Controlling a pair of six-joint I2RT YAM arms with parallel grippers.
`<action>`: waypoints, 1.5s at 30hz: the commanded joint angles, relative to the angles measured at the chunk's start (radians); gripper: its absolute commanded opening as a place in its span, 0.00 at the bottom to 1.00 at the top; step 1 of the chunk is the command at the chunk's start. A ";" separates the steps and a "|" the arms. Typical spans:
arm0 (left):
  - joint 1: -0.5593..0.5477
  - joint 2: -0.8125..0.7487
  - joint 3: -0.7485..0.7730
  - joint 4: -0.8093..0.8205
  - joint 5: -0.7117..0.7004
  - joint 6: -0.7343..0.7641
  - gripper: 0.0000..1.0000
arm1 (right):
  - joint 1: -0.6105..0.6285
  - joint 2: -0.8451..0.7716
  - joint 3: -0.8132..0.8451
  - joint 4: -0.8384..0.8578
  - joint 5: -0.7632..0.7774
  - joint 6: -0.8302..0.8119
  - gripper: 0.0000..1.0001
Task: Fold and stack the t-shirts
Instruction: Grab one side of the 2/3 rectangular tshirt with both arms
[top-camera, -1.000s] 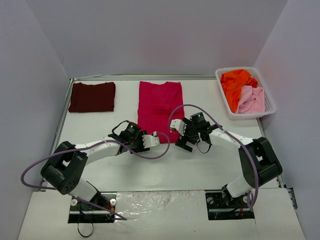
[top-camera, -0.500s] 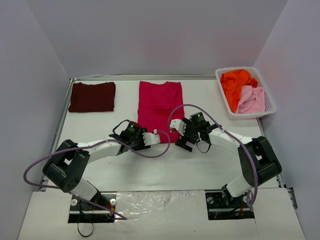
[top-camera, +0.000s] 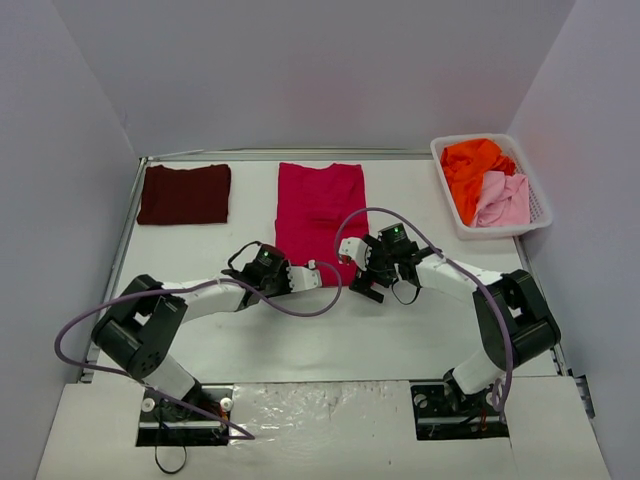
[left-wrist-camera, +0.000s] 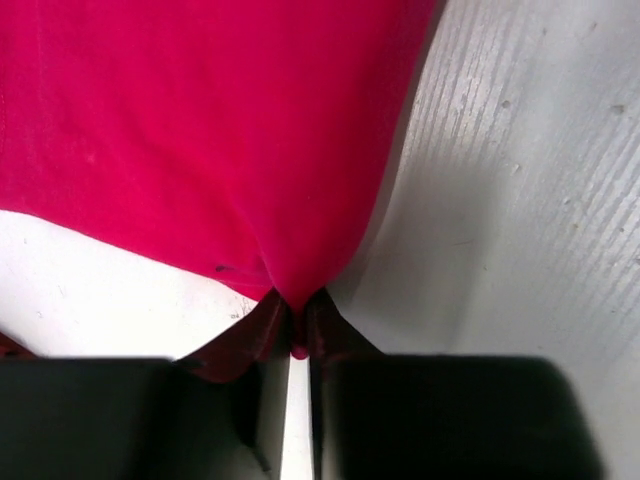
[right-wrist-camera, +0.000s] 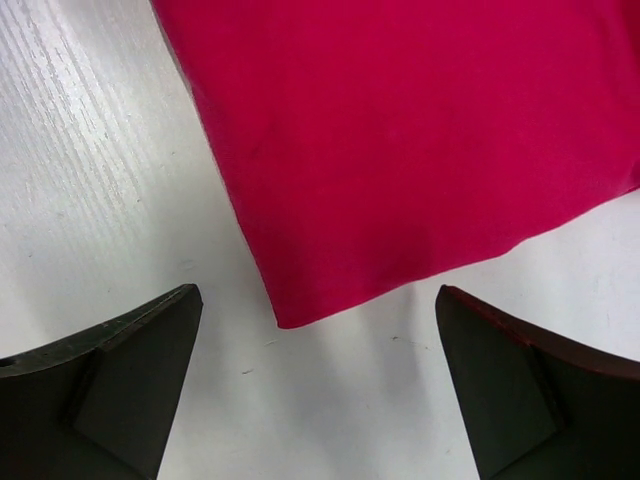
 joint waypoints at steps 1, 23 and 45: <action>0.004 0.020 0.027 -0.033 0.012 -0.016 0.03 | 0.001 0.003 0.043 -0.007 -0.016 -0.004 1.00; 0.104 0.004 0.114 -0.284 0.239 0.002 0.02 | 0.049 -0.006 -0.026 0.131 -0.041 -0.090 0.86; 0.141 0.016 0.139 -0.330 0.279 0.004 0.02 | 0.052 0.066 -0.018 -0.043 0.024 -0.111 0.08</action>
